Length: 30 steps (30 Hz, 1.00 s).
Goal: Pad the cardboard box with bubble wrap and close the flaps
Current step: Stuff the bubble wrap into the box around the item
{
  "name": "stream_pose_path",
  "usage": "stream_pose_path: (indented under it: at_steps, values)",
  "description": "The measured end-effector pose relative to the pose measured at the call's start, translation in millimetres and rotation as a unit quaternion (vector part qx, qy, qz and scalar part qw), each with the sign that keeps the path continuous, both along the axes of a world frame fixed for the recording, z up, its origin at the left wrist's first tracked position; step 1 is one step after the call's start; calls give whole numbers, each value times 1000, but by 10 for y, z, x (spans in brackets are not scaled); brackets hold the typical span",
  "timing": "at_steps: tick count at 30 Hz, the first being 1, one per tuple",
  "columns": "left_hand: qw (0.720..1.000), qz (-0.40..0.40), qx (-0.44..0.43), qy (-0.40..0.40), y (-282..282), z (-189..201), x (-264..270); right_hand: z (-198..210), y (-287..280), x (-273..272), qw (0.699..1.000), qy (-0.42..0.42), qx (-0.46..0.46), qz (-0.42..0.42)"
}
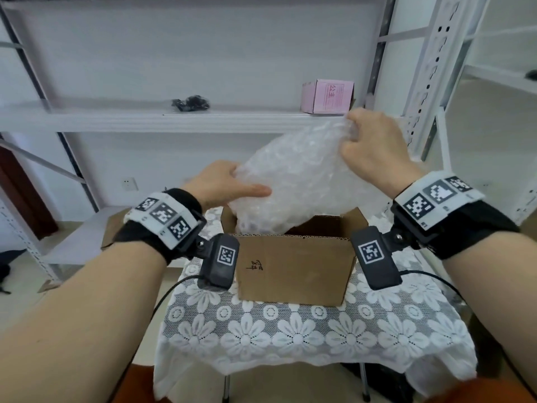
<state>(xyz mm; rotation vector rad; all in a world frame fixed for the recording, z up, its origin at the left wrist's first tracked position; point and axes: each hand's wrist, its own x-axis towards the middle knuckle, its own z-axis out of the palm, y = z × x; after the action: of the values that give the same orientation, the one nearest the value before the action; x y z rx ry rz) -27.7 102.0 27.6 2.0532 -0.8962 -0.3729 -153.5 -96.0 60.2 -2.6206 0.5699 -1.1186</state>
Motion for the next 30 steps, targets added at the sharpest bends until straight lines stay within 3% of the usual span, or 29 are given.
stream_pose_path:
  at_steps: [4,6,8,12,14,16,19,22,25,27,30]
  values:
    - [963,-4,246,-108,-41,-86,23,-181,-108,52,997,82,-3,-5]
    - [961,31,233,-144,-77,-98,28,-196,-149,42,989,140,-17,-44]
    - [959,68,168,-217,-135,-98,42,-176,-158,8,986,142,-46,-74]
    - [900,114,163,-388,-210,-198,16,-93,-49,-61,962,87,-244,-80]
    - [876,112,181,-432,-241,-294,4,-120,53,-80,960,129,-248,-3]
    - [883,81,224,-405,-241,-355,12,-217,160,-78,953,253,-145,82]
    - [932,-15,270,-243,-192,-376,52,-401,167,-40,912,386,-43,135]
    - [951,-112,262,-123,-101,-306,29,-463,116,-11,897,421,-14,137]
    - [972,-150,181,-7,-36,-217,26,-489,123,8,892,429,-4,141]
    - [972,-146,182,-11,-41,-223,38,-515,138,3,882,442,21,165]
    - [955,-130,251,-89,-133,-343,15,-597,144,55,855,464,37,230]
